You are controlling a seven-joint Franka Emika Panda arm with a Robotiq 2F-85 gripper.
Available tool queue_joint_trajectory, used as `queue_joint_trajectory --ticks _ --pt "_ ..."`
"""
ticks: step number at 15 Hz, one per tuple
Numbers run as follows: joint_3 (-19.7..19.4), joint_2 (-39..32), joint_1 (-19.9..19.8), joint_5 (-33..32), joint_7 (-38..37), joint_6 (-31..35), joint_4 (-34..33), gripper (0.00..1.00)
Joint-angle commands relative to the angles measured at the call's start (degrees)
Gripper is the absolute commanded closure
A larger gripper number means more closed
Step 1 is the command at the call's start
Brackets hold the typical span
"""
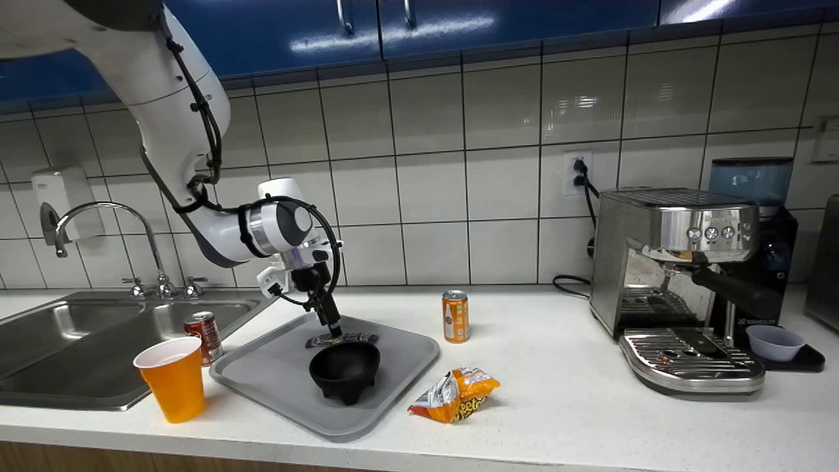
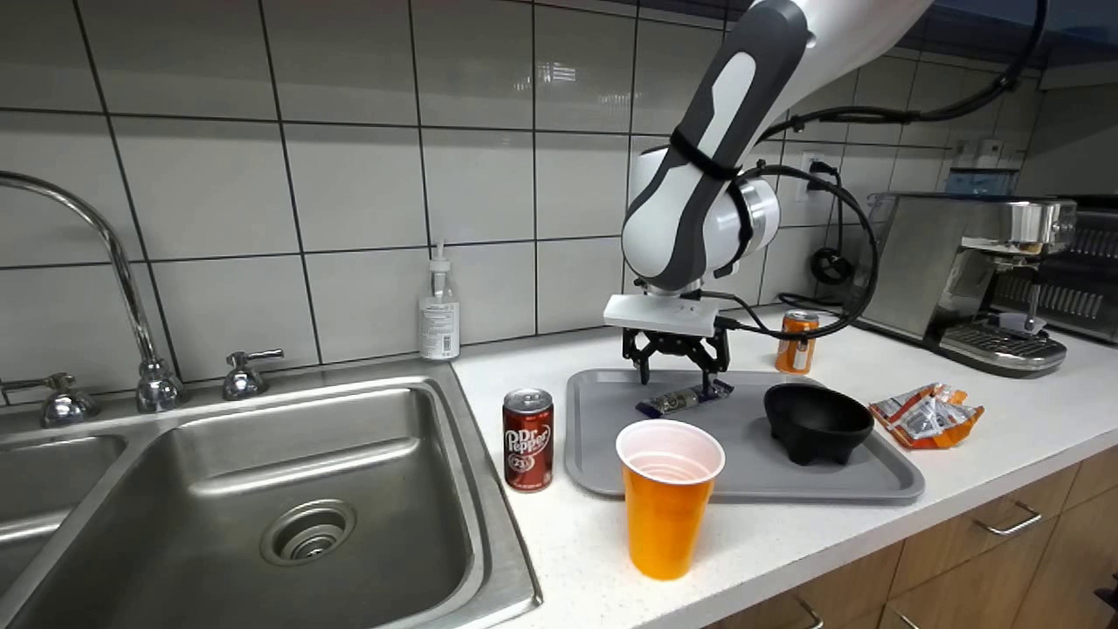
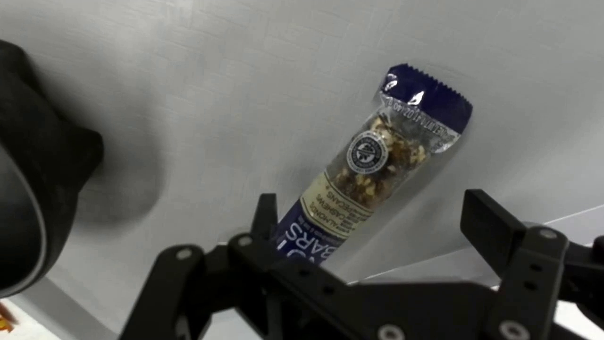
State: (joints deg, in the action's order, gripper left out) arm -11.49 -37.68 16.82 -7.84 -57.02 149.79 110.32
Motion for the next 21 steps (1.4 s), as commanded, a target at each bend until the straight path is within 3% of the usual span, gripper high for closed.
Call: queue_joint_trajectory --ticks 1,9,10,12,14,20,21 --pt "-0.1 -1.5 -0.4 0.8 -1.7 -2.3 -2.4 0.00" --pt "-0.2 -3.0 -1.1 2.7 -2.7 -2.8 -3.6 0.00" --pt "-0.2 -3.0 -1.1 2.8 -2.8 -2.9 -3.6 0.25" --pt "-0.2 -3.1 -1.2 2.9 -2.8 -3.0 -3.7 0.32" --pt "-0.3 -3.1 -1.3 2.8 -3.1 -3.1 -3.8 0.51" --pt "-0.5 -2.6 -0.8 2.2 -3.8 -3.8 -4.3 0.95" --pt "-0.5 -2.4 -0.6 2.0 -4.0 -4.0 -4.2 0.95"
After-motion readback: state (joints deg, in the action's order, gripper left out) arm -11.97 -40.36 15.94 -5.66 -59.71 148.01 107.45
